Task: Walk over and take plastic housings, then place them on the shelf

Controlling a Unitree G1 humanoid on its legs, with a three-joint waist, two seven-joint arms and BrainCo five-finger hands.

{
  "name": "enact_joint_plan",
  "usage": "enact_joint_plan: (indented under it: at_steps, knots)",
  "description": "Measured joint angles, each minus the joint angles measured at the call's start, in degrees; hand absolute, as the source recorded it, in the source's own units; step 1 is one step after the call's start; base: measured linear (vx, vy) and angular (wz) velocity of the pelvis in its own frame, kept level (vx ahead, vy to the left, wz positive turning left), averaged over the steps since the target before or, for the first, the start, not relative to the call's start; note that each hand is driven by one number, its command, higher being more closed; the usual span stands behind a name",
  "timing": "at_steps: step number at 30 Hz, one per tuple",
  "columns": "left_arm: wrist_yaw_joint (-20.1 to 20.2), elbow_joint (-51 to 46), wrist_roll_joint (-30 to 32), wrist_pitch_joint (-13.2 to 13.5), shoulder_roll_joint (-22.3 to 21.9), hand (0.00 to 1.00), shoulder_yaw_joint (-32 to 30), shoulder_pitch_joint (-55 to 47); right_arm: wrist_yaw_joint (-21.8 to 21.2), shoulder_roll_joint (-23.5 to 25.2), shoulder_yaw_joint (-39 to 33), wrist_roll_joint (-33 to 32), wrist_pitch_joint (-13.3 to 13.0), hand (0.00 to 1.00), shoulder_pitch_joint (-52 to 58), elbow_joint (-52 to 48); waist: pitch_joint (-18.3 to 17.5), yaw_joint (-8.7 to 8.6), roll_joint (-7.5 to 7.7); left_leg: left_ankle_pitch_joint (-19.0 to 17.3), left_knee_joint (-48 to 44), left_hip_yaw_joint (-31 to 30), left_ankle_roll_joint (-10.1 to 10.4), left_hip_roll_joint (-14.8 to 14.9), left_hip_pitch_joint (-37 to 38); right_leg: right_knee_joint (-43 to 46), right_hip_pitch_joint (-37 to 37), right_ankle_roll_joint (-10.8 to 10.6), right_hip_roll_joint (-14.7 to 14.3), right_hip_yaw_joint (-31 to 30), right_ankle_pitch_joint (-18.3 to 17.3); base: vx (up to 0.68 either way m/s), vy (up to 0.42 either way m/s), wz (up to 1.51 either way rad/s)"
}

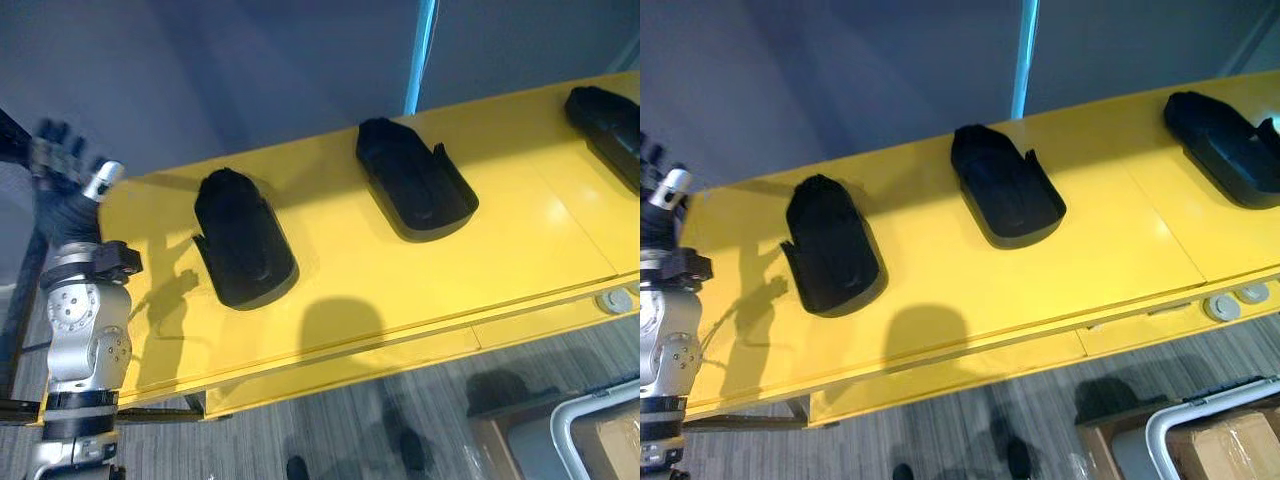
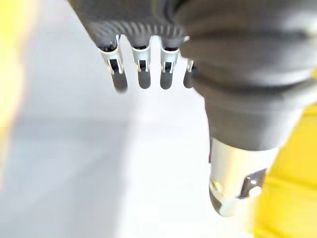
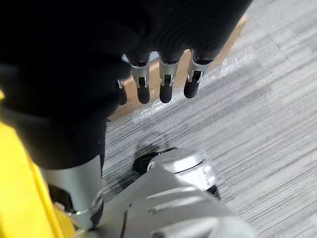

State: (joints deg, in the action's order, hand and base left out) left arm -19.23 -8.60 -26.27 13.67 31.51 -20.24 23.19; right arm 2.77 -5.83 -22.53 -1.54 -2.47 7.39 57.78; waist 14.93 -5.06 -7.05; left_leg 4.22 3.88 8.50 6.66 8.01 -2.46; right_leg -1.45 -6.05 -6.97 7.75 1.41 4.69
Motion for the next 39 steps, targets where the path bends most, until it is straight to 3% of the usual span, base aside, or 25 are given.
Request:
enact_joint_plan:
  at_steps: [1, 2, 3, 5, 7, 8, 9, 15, 20, 27, 34, 39]
  knots:
    - [-0.70, -1.84, 2.69, 0.12, -1.22, 0.00, -0.70, -1.22, -0.02, 0.02, -0.34, 0.05, 0.00, 0.00, 0.24, 0.36, -0.76, 0.08, -0.17, -0.08, 0.00, -0.46, 0.08, 0.03, 0.22, 0.09, 0.35, 0.04, 0.00, 0.33, -0.23, 0.00, 0.006, 0.22]
    - [-2.93, -4.68, 10.58, 0.00, -4.03, 0.00, -1.40, -3.33, -0.24, 0.08, -1.71, 0.14, -0.02, 0.00, 0.85, 1.45, -2.16, 0.46, -0.51, -0.19, 0.01, -0.96, 0.14, 0.08, 0.66, 0.43, 1.10, 0.09, 0.03, 0.95, -0.81, 0.00, 0.008, 0.20]
    - [-4.45, -6.79, 15.77, -0.25, -6.23, 1.00, -1.78, -5.28, -0.39, 0.04, -2.47, 0.15, -0.01, 0.00, 1.13, 2.15, -3.10, 0.99, -0.54, -0.41, 0.01, -1.03, 0.22, 0.14, 1.29, 0.75, 1.65, 0.08, 0.02, 1.03, -1.23, 0.00, 0.011, 0.16]
    - [-8.08, -12.65, 27.64, -1.31, -12.29, 1.00, -1.51, -12.37, -0.59, 0.09, -4.51, 0.22, -0.02, 0.00, 1.66, 3.61, -5.68, 2.06, -0.50, -1.11, -0.17, -1.00, 0.29, 0.16, 2.44, 1.32, 2.65, -0.30, 0.07, 0.99, -2.11, 0.00, 0.000, 0.00]
    - [-7.90, -16.11, 31.03, -1.20, -16.26, 1.00, 1.41, -18.42, -0.62, 0.22, -4.51, 0.34, -0.05, 0.00, 2.16, 4.10, -7.01, 2.61, -0.29, -1.29, -0.16, -1.01, 0.28, 0.12, 3.24, 1.76, 3.44, -0.41, 0.16, 1.01, -2.52, 0.00, 0.000, 0.00]
    - [-7.80, -17.02, 31.57, -1.19, -17.39, 1.00, 3.01, -20.66, -0.62, 0.38, -4.51, 0.34, -0.05, 0.00, 2.27, 4.10, -7.28, 2.63, -0.27, -1.31, -0.16, -1.08, 0.27, 0.10, 3.53, 1.99, 3.70, -0.59, 0.21, 1.08, -2.80, 0.00, 0.019, 0.05]
    - [-5.03, -18.55, 31.50, -0.76, -20.59, 1.00, 8.50, -26.88, -0.65, 0.80, -4.59, 0.33, -0.11, 0.00, 2.61, 4.09, -8.17, 2.68, -0.08, -1.34, -0.11, -1.22, 0.27, 0.02, 3.76, 2.11, 3.98, -0.77, 0.31, 1.17, -3.05, 0.00, 0.013, 0.05]
    - [3.39, -15.17, 27.08, -0.84, -28.17, 1.00, 25.71, -34.90, -0.76, 1.10, -4.27, 0.35, -0.17, 0.00, 3.82, 3.91, -8.73, 2.50, 0.40, -1.26, -0.02, -1.34, 0.15, 0.08, 3.52, 2.39, 3.67, -0.86, 0.28, 1.17, -3.11, 0.00, 0.002, 0.01]
    - [7.44, -9.17, 24.27, -1.30, -28.81, 1.00, 31.28, -33.75, -0.61, 1.14, -0.67, 0.35, -0.15, 0.00, 4.15, 1.72, -8.62, 2.02, 1.55, -1.03, 0.20, 0.01, -0.03, 0.65, 0.36, 3.51, -0.55, -1.08, -0.17, 0.63, -2.91, 0.00, -0.002, -0.08]
    - [8.30, -1.61, 20.76, -2.06, -28.94, 1.00, 34.66, -24.04, -0.56, 2.30, 3.54, 0.36, -0.10, 0.00, 4.18, -2.14, -7.67, 1.66, 4.70, -1.21, 0.51, 3.63, 0.42, 1.31, -2.63, 3.89, -5.76, -0.15, -1.05, -2.33, -2.21, 0.05, 0.003, -0.21]
    - [5.88, 7.32, 18.52, -2.97, -29.03, 1.00, 34.13, -11.37, -0.08, 2.57, 3.53, 0.23, -0.13, 0.00, 1.93, -2.80, -6.69, 0.60, 5.29, -1.32, -0.01, 7.45, 0.66, 1.95, -3.98, 3.72, -8.38, 0.02, -1.96, -4.55, -2.09, 0.08, 0.008, -0.15]
    - [4.63, 8.86, 18.45, -3.13, -29.44, 1.00, 32.85, -7.78, 0.64, 2.88, 3.44, -0.02, -0.20, 0.00, 0.27, -2.42, -5.12, 0.31, 5.37, -1.52, -0.25, 7.90, 0.86, 2.25, -4.44, 3.74, -8.92, 0.13, -2.39, -5.28, -2.02, -0.01, -0.014, -0.07]
